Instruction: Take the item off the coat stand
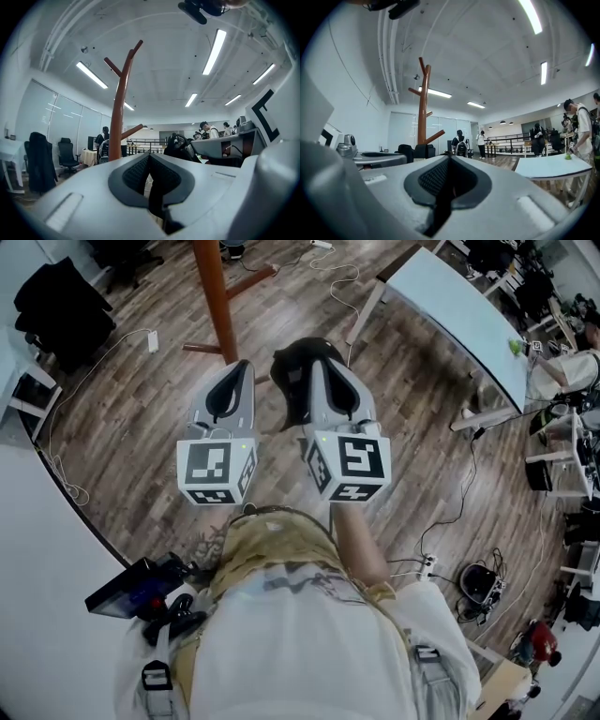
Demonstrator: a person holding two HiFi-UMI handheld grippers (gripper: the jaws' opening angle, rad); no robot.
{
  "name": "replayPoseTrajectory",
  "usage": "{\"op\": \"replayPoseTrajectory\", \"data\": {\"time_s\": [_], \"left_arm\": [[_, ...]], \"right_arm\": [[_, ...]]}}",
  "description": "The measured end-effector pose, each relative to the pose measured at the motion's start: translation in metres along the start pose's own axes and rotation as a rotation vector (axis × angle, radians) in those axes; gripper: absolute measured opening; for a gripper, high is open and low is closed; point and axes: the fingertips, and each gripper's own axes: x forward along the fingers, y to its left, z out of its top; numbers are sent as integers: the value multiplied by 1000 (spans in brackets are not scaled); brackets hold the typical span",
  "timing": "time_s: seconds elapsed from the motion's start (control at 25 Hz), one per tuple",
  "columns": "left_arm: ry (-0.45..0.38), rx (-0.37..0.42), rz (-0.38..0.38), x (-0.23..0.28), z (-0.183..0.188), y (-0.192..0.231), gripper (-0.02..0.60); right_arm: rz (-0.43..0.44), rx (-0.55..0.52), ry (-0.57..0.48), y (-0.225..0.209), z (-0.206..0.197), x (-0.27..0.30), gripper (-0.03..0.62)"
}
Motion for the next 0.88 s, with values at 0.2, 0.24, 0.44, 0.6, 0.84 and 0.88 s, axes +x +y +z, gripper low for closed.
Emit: {"op": "replayPoseTrajectory", "data": {"time_s": [0.2, 0.24, 0.44, 0.6, 0.84, 0.88], "left_arm": [[-5, 8, 3, 1, 5, 3, -3], [-4, 8, 4, 1, 5, 3, -3], [-1, 5, 8, 2, 1, 6, -3], [9, 2, 4, 2, -1, 7, -3], [26, -4, -1, 2, -4, 6, -3], [29, -5, 0, 1, -5, 6, -3]], "right_arm": [[7, -7, -13, 3, 6, 2, 12], [7, -9, -14, 3, 6, 3, 11], [11, -16, -19, 5, 7, 3, 11], [11, -16, -21, 5, 8, 3, 11], [14, -7, -16, 5, 7, 3, 11], [16, -6, -16, 5, 7, 3, 11]]}}
